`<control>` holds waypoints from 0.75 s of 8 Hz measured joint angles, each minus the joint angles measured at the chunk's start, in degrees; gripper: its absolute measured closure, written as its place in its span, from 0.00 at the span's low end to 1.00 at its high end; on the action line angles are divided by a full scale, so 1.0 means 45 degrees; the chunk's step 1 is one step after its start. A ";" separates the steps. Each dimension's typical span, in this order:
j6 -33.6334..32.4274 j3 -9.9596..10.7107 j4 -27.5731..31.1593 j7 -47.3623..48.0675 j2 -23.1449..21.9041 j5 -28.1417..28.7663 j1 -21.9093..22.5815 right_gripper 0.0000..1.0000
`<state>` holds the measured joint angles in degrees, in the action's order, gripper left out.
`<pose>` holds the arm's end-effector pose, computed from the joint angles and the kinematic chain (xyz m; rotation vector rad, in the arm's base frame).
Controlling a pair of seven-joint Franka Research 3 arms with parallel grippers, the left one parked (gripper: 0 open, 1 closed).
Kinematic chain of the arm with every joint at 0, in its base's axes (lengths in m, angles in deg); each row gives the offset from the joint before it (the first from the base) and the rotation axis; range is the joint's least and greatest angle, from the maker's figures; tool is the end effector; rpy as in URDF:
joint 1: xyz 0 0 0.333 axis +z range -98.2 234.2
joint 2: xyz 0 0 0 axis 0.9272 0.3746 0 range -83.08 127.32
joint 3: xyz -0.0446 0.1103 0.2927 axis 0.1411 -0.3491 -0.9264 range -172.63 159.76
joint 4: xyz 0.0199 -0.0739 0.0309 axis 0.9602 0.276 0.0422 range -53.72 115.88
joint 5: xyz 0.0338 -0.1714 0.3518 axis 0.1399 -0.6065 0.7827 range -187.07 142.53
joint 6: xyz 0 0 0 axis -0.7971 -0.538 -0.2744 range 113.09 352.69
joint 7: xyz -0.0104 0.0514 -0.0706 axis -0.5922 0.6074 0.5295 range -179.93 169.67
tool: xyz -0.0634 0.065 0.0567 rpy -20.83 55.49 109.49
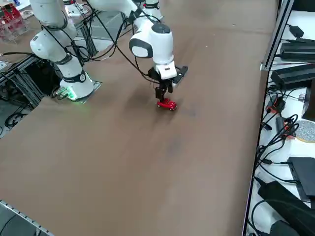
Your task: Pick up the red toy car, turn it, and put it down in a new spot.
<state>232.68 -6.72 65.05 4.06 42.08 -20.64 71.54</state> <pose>0.5567 0.0369 0.2244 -3.1195 0.1831 0.0207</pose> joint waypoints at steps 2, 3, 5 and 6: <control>0.0530 0.0035 0.0204 0.0001 0.0357 0.0000 -0.0048 0.02; 0.0732 0.0038 0.0237 0.0034 0.0477 0.0001 -0.0055 0.03; 0.0952 0.0038 0.0275 0.0136 0.0509 0.0002 -0.0055 0.15; 0.0961 0.0038 0.0274 0.0207 0.0493 0.0002 -0.0056 0.36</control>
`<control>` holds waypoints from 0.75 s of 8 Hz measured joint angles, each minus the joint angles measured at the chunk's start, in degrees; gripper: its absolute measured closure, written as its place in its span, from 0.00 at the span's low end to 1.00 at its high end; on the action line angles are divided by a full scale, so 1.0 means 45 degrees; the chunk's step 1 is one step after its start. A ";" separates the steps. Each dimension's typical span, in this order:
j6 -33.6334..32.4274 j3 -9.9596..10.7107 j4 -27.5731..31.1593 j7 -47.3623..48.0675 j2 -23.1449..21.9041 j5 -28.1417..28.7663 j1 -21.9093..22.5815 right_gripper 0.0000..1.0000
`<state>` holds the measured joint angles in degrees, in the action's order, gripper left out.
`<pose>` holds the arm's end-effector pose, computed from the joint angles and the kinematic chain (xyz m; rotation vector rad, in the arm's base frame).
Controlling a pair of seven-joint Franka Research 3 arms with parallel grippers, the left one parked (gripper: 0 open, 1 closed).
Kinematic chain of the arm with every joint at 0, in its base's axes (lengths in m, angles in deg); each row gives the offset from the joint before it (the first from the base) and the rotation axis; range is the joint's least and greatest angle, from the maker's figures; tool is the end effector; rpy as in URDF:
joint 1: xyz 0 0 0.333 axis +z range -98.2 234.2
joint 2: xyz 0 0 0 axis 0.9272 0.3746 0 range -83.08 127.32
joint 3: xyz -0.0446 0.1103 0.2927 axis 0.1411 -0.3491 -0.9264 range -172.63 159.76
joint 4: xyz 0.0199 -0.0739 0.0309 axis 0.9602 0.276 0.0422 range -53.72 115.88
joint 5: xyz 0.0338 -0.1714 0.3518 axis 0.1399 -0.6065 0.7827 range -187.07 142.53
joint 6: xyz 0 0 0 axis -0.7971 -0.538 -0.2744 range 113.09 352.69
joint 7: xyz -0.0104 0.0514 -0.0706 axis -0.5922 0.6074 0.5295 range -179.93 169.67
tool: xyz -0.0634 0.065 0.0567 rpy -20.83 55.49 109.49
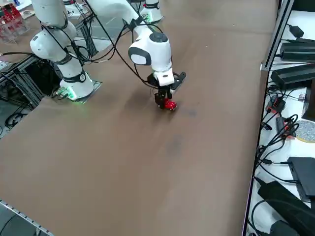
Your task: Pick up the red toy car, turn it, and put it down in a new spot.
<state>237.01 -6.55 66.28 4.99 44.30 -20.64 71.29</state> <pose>0.5522 0.0323 0.2016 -3.1179 0.2213 -0.0035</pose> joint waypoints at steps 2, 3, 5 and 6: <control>-0.0070 -0.0004 -0.0008 0.0227 -0.0111 0.0001 0.0013 0.50; -0.0181 -0.0005 -0.0024 0.0245 -0.0193 0.0001 0.0015 0.50; -0.1537 0.0039 -0.0436 0.0300 -0.0787 0.0001 -0.0005 0.50; -0.2950 0.0085 -0.1041 0.0639 -0.1246 0.0019 -0.0097 0.50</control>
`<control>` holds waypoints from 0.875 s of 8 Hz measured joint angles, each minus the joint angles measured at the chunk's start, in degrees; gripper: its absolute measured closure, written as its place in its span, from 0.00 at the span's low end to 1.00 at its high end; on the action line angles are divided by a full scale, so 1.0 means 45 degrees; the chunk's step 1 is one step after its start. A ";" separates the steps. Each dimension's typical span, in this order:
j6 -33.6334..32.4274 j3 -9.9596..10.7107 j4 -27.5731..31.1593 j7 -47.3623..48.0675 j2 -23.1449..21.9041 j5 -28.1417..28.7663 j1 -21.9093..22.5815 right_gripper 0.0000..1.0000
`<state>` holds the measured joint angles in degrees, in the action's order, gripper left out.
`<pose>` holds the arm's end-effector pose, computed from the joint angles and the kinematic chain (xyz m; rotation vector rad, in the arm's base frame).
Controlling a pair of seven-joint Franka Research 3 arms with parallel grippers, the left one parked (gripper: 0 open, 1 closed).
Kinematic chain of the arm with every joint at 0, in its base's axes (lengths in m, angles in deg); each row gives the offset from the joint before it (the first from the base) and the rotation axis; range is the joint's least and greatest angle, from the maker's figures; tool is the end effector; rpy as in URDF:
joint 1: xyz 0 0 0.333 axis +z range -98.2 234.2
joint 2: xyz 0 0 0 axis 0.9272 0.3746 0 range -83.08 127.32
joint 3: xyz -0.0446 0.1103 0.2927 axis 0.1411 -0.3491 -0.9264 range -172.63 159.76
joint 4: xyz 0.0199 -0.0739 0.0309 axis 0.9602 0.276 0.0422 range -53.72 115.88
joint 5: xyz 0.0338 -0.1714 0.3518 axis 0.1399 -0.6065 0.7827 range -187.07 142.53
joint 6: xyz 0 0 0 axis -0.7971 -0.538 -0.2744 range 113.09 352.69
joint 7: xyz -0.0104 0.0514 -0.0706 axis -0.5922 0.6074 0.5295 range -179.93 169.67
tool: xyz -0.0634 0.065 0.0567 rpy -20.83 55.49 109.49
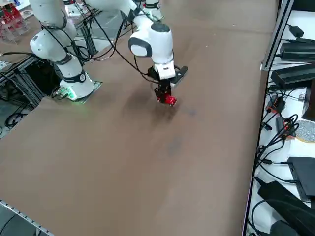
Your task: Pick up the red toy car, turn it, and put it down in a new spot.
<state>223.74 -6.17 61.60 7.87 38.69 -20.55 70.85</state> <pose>0.5672 0.0260 0.2677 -3.1120 0.3180 0.0783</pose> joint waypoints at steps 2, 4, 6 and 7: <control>-0.2951 0.0057 -0.1934 0.1496 -0.0759 0.0008 -0.0571 0.50; -0.4369 0.0091 -0.3748 0.3468 -0.0935 0.0013 -0.1191 0.50; -0.4532 0.0182 -0.4782 0.6129 -0.0653 -0.0044 -0.1676 0.50; -0.4560 0.0406 -0.5165 0.7287 -0.0348 -0.0071 -0.1989 0.50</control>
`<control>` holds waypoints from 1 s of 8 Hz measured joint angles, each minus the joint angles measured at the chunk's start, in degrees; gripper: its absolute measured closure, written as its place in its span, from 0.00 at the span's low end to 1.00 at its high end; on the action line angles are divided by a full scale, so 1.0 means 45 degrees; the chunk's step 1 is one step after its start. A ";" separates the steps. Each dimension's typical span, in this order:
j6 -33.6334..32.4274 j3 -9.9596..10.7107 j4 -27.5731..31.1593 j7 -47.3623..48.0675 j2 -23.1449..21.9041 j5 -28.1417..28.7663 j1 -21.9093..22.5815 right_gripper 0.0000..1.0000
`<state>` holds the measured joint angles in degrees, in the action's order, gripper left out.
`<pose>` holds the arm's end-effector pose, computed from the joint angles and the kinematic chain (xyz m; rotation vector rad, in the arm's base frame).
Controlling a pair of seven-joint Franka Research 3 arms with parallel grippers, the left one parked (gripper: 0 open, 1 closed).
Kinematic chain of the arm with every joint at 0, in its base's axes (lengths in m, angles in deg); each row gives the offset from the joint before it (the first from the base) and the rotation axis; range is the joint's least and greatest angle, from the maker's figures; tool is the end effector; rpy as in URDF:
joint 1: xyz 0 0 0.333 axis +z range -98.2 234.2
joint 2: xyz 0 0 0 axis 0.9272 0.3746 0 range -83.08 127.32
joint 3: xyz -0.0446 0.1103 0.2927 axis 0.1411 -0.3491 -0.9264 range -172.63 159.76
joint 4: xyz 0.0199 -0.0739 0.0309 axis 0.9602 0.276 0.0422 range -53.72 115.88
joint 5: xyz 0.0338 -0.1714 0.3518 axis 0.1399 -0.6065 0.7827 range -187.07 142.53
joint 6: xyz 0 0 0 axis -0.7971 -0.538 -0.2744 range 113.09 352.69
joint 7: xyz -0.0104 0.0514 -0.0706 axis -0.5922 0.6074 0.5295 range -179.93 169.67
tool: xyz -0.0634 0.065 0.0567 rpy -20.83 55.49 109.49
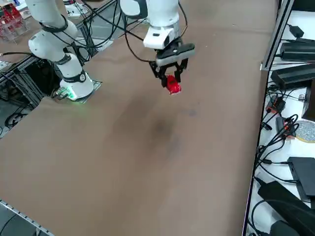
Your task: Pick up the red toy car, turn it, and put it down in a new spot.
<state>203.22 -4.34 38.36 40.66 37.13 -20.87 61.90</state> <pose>0.6309 -0.0877 0.4328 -2.7744 1.4286 -0.0335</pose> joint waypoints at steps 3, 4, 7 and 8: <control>-0.0009 0.1387 -0.1513 0.2458 0.1701 -0.0023 -0.1167 0.50; 0.0004 0.1871 -0.2213 0.3244 0.2576 -0.0089 -0.1356 0.50; 0.0294 0.2422 -0.4459 0.4783 0.5281 -0.0172 -0.1713 0.50; 0.0653 0.2446 -0.4761 0.5003 0.5803 0.0119 -0.1920 0.50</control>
<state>206.16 6.67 16.93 63.17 63.24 -20.33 53.26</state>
